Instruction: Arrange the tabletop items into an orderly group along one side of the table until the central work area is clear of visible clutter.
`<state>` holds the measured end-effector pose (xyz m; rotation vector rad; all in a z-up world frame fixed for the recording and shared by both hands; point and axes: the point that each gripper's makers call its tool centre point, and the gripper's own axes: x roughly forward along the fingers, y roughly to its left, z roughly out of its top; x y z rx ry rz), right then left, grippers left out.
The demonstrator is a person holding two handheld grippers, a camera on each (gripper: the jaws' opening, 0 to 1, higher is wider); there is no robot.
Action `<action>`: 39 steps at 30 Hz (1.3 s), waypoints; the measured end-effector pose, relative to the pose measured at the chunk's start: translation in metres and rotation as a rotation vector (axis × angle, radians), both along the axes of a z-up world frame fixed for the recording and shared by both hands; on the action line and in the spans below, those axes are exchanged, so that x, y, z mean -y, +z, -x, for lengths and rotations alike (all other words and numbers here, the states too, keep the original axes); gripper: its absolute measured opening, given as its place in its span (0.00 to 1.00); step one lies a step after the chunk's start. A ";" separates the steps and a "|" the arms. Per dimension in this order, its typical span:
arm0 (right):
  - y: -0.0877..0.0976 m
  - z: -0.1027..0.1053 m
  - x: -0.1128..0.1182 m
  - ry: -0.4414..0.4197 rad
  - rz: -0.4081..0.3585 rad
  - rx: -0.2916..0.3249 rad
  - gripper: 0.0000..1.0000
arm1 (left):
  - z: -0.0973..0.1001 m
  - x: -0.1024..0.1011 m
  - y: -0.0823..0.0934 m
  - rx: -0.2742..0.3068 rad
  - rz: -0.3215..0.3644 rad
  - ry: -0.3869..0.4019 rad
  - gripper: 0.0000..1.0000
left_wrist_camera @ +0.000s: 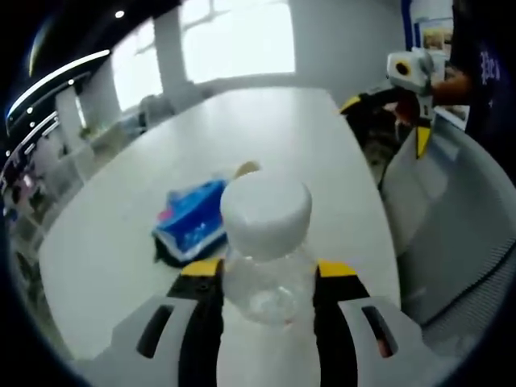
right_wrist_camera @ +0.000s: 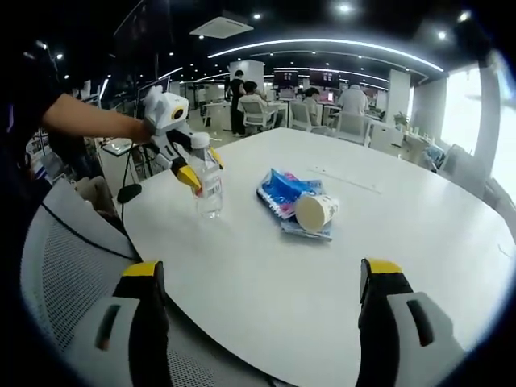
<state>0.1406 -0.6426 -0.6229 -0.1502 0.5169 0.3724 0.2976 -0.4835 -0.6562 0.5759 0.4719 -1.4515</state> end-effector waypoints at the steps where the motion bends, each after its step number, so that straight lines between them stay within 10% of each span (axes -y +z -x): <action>1: 0.000 0.000 0.000 0.000 0.001 0.000 1.00 | -0.001 -0.001 0.000 0.000 -0.001 0.001 0.40; 39: -0.002 0.001 0.000 0.003 0.017 -0.005 1.00 | -0.016 -0.045 -0.020 -0.046 -0.127 -0.022 0.41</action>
